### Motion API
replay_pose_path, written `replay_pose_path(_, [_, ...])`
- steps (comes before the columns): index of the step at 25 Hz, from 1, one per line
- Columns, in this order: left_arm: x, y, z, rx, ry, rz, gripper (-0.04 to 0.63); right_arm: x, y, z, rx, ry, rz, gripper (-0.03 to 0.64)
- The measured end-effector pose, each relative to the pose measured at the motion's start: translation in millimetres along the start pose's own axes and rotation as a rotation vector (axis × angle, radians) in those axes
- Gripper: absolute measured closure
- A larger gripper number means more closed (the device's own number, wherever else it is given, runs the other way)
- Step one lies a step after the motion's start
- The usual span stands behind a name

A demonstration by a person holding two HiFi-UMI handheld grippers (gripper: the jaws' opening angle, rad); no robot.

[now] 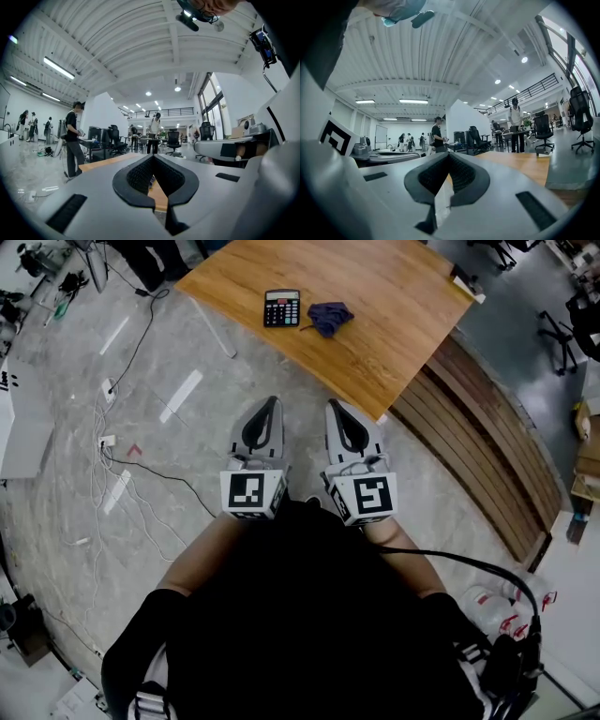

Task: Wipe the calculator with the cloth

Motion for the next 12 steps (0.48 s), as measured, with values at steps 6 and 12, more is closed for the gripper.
replay_pose_path(6, [-4, -26, -4, 0.033, -0.018, -0.006, 0.595, -5, -17, 22, 0.02, -0.057, 0.018, 0.601])
replay_pose_path(12, [-17, -69, -14, 0.027, -0.029, -0.014, 0.595, -16, -55, 54, 0.009, -0.07, 0.008, 0.601])
Point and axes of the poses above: the fingertips, and each gripper's own axes: y backward along the fingers, z to its right, x out of its top, the point moved 6 cm from there along y, backward along the fingers, and after that the axes turned 13 degrees about x, right-handed, at the moved point
